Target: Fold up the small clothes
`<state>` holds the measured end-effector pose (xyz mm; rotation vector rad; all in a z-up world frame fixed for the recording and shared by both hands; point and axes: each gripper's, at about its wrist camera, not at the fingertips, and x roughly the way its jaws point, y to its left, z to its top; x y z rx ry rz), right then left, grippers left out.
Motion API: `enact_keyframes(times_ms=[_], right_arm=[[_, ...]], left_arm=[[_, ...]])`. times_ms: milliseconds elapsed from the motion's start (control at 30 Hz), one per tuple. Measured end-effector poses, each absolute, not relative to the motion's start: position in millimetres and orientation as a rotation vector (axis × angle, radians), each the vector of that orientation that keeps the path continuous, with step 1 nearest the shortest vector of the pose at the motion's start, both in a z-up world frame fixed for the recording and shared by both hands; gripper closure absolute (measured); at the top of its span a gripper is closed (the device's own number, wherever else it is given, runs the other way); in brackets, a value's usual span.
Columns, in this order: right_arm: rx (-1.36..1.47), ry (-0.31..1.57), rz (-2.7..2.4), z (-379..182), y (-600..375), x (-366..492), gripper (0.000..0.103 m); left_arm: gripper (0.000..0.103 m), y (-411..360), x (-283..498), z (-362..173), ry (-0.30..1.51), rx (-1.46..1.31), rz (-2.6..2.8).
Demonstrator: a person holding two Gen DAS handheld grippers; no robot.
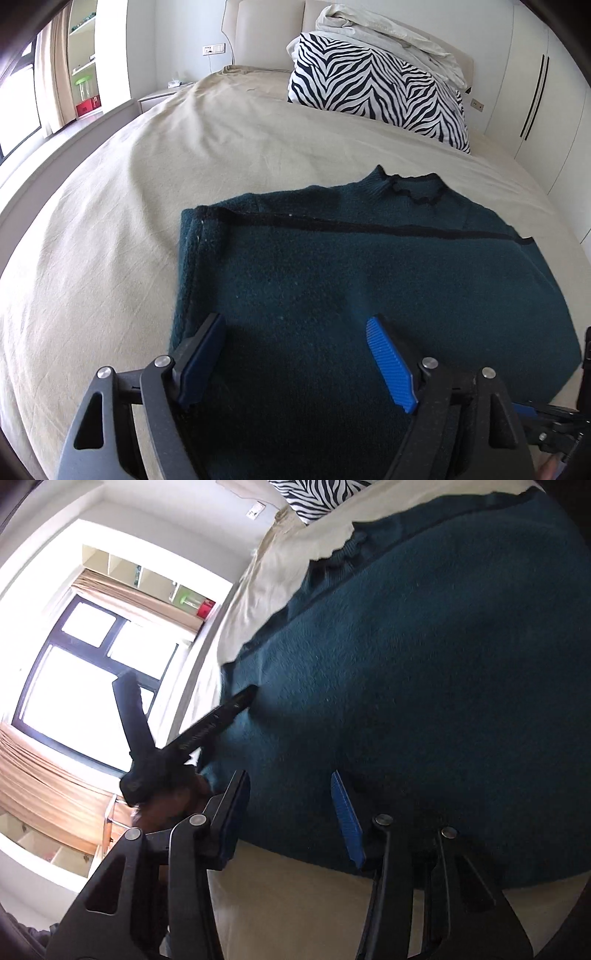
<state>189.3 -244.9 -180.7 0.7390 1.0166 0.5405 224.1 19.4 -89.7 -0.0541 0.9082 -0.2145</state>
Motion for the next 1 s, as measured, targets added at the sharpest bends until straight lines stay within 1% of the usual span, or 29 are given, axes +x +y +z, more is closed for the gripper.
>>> enact_keyframes(times_ms=[67, 167, 200, 233, 267, 300, 433, 500, 533, 633, 667, 700, 733, 800, 900, 1000], right_arm=[[0.79, 0.959, 0.558, -186, -256, 185, 0.063], [0.874, 0.924, 0.49, -190, -288, 175, 0.063], [0.884, 0.912, 0.455, -190, -300, 172, 0.063], [0.893, 0.898, 0.415, -189, -314, 166, 0.063], [0.907, 0.881, 0.382, -189, -330, 160, 0.063], [0.926, 0.859, 0.354, -190, -346, 154, 0.063], [1.04, 0.773, 0.226, -197, -412, 119, 0.064], [1.096, 0.733, 0.177, -198, -436, 103, 0.064], [1.094, 0.722, 0.157, -194, -443, 96, 0.064], [1.053, 0.719, 0.098, -179, -447, 79, 0.058], [1.045, 0.718, 0.104, -173, -445, 76, 0.058], [1.036, 0.71, 0.135, -167, -437, 73, 0.058], [1.021, 0.7, 0.176, -158, -426, 73, 0.058], [0.971, 0.709, 0.265, -140, -399, 81, 0.053], [0.878, 0.762, 0.387, -126, -348, 105, 0.051], [0.865, 0.838, 0.417, -143, -320, 121, 0.051]], left_arm=[[0.023, 11, 204, -86, 0.935, -0.108, -0.306], [0.023, -5, 185, -100, 0.973, -0.055, -0.339], [0.025, -4, 181, -106, 0.968, -0.029, -0.326], [0.027, 0, 178, -108, 0.959, -0.024, -0.321], [0.033, 7, 175, -107, 0.952, -0.038, -0.322], [0.036, 15, 173, -106, 0.95, -0.055, -0.321], [0.04, 53, 166, -101, 0.938, -0.12, -0.302], [0.049, 68, 160, -101, 0.938, -0.131, -0.29], [0.049, 76, 156, -100, 0.935, -0.145, -0.286], [0.049, 93, 142, -92, 0.923, -0.2, -0.255], [0.047, 94, 136, -87, 0.91, -0.204, -0.229], [0.038, 95, 131, -81, 0.889, -0.196, -0.2], [0.034, 95, 125, -75, 0.862, -0.198, -0.189], [0.028, 93, 123, -70, 0.836, -0.218, -0.203], [0.027, 88, 134, -81, 0.88, -0.206, -0.205], [0.028, 95, 148, -111, 0.972, -0.232, -0.197]])
